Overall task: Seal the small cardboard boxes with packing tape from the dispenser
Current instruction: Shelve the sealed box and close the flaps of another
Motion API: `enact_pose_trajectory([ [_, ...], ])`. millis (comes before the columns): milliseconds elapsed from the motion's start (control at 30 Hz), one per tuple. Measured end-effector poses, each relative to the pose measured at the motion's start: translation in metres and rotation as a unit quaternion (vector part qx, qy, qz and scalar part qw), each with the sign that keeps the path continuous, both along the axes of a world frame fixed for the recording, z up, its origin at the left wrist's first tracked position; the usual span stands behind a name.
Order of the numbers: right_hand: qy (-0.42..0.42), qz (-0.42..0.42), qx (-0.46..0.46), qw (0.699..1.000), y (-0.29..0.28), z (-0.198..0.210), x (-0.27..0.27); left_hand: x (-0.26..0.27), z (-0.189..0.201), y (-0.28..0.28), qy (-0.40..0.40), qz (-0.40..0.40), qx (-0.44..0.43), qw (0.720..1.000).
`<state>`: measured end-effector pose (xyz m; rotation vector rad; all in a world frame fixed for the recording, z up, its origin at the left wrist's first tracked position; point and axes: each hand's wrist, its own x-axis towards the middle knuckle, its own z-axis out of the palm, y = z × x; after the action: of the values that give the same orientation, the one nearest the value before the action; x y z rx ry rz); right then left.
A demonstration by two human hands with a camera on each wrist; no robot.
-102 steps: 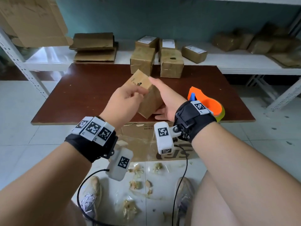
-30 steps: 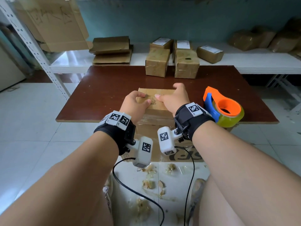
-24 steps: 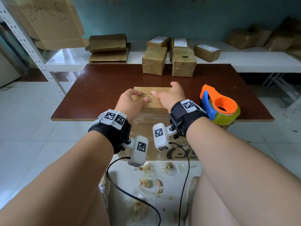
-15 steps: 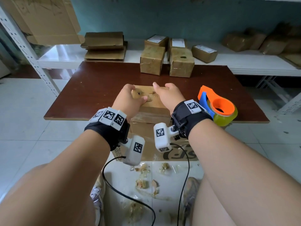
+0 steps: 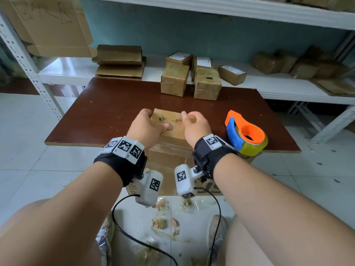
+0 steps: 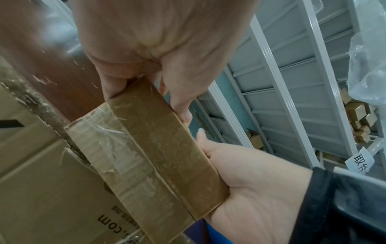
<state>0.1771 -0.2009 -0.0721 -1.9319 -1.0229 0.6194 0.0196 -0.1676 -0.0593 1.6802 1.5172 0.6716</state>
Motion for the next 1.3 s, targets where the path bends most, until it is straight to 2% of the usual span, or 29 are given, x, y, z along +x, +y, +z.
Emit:
enact_pose_trajectory([
  [167,0.076,0.070,-0.027,0.994,-0.005,0.002,0.004,0.002,-0.004,0.005,-0.023,0.016,-0.013,1.000],
  [500,0.026,-0.023,0.015,0.999,0.015,-0.005,0.009,0.000,-0.012,0.003,-0.003,0.006,0.005,1.000],
  [600,0.060,0.011,-0.011,0.998,0.015,0.000,0.010,0.003,-0.011,-0.001,0.018,0.008,0.018,1.000],
  [700,0.032,0.062,-0.028,0.997,0.009,0.000,0.008,0.007,-0.012,-0.008,0.016,0.019,0.026,0.999],
  [800,0.011,0.009,-0.006,1.000,0.011,-0.006,0.005,0.009,-0.012,-0.012,0.002,0.009,0.036,0.999],
  [900,0.028,-0.026,0.017,0.999,0.011,-0.007,0.000,0.009,-0.015,-0.010,0.048,0.000,0.050,0.998],
  [1033,0.027,-0.013,0.012,0.999,0.009,-0.005,0.000,0.009,-0.015,-0.001,0.086,0.017,0.022,0.996],
  [1100,0.025,-0.006,0.005,1.000,0.010,-0.005,0.002,0.007,-0.018,0.005,0.076,0.019,0.017,0.997],
  [1200,0.017,-0.010,0.000,1.000,0.013,-0.008,0.001,0.005,-0.022,0.009,0.046,0.029,0.056,0.997],
  [1300,0.011,-0.010,-0.002,1.000,0.011,-0.009,0.001,0.007,-0.022,0.010,0.044,0.015,0.028,0.999],
])
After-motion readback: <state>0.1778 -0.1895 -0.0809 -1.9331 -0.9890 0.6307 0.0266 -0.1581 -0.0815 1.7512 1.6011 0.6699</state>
